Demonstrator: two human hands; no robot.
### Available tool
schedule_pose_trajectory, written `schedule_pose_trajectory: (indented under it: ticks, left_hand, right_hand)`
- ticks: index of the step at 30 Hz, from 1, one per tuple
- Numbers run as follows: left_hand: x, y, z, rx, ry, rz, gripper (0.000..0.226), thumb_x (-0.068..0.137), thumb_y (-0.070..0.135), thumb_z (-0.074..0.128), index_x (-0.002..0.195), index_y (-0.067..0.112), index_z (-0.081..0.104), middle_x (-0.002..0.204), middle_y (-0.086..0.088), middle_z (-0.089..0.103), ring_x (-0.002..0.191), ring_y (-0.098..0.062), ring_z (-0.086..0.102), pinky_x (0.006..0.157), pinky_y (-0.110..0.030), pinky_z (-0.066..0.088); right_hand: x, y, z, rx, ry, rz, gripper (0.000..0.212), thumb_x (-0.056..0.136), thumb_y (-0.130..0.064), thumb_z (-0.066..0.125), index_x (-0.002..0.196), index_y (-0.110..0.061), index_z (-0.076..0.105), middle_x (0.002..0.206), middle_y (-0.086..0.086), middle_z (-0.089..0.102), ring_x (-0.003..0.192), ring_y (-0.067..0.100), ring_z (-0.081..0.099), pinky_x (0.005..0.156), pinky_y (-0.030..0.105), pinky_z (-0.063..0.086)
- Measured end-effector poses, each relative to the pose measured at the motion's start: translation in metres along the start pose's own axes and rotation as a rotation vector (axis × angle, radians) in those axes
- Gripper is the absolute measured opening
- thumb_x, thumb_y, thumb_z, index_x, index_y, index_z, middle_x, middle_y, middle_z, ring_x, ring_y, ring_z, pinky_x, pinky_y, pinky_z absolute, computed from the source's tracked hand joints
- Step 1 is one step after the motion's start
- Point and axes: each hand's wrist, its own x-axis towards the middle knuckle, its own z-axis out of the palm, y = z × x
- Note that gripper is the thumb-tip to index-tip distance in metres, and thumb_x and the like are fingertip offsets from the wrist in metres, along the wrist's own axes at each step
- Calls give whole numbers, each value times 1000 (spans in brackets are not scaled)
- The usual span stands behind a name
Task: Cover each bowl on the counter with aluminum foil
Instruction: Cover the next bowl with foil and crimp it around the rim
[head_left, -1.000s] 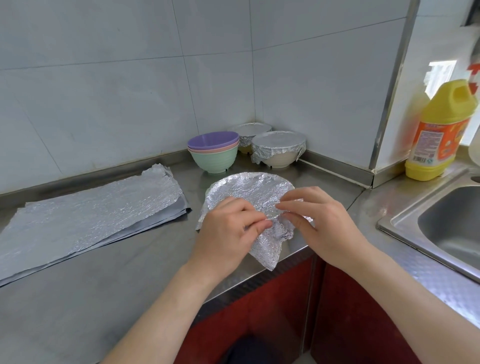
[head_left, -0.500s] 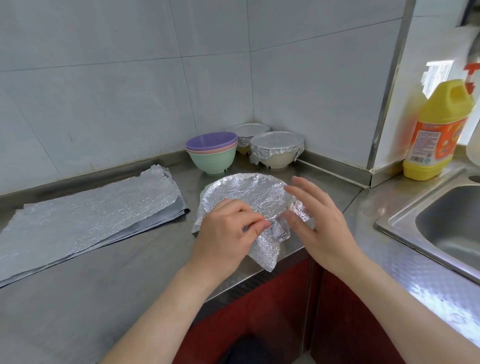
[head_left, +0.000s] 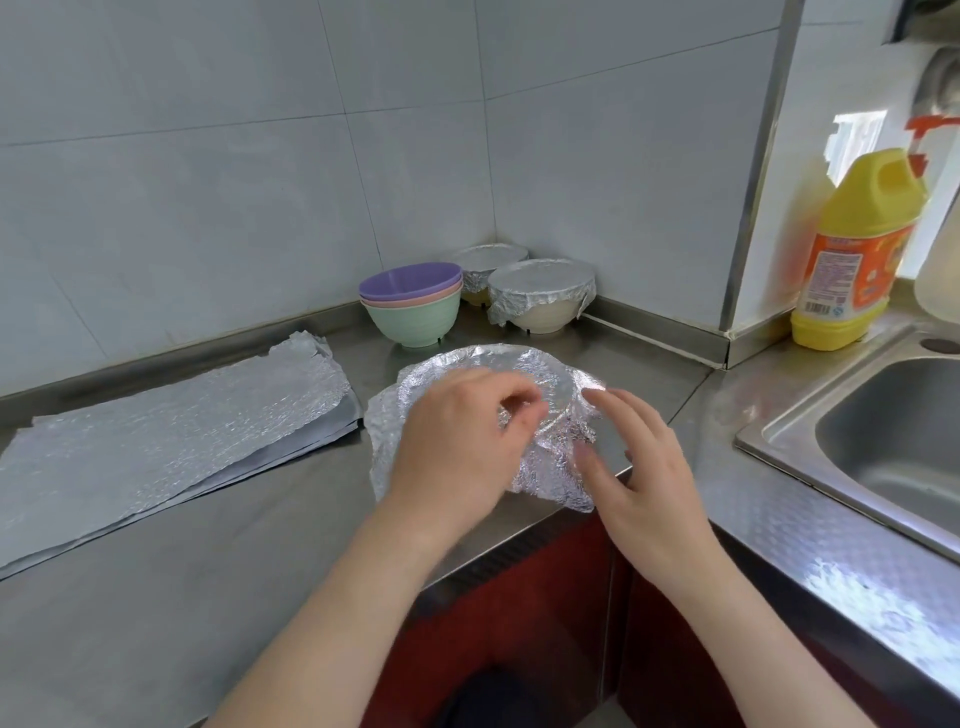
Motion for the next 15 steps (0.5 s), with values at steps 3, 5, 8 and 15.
schedule_pose_trajectory:
  ticks: [3,5,8,15]
  left_hand:
    - [-3,-23,-26,25,-130,-73,4,82,32,73,85,31,76,86,15,67,85,0,55,77,-22,44]
    - [-8,-35,-32,14,-203,-95,7,81,33,74,87,31,77,89,17,67,90,1,55,80,-21,43]
    - [-13,-43,-31,-24,-183,-54,9,77,31,79,85,30,78,86,16,67,88,-3,58,81,-27,46]
    - [-17,-35,-14,56,-99,133,15,79,34,68,83,23,78,76,11,65,75,-10,58,70,-32,47]
  right_hand:
    - [8,-7,-1,-82,94,-200,29,94,-17,61,121,-25,65,123,-8,57,115,12,48,96,29,41]
    - [16,-16,1,-110,67,-306,21,93,-25,57,109,-25,71,111,-10,61,105,13,52,87,34,45]
    - [24,-26,7,-167,-77,-415,19,90,-35,59,99,-27,74,100,-12,64,97,16,57,72,40,47]
    - [39,-18,14,-291,-140,-634,8,80,-22,67,85,-19,73,83,-7,65,79,21,57,59,39,49]
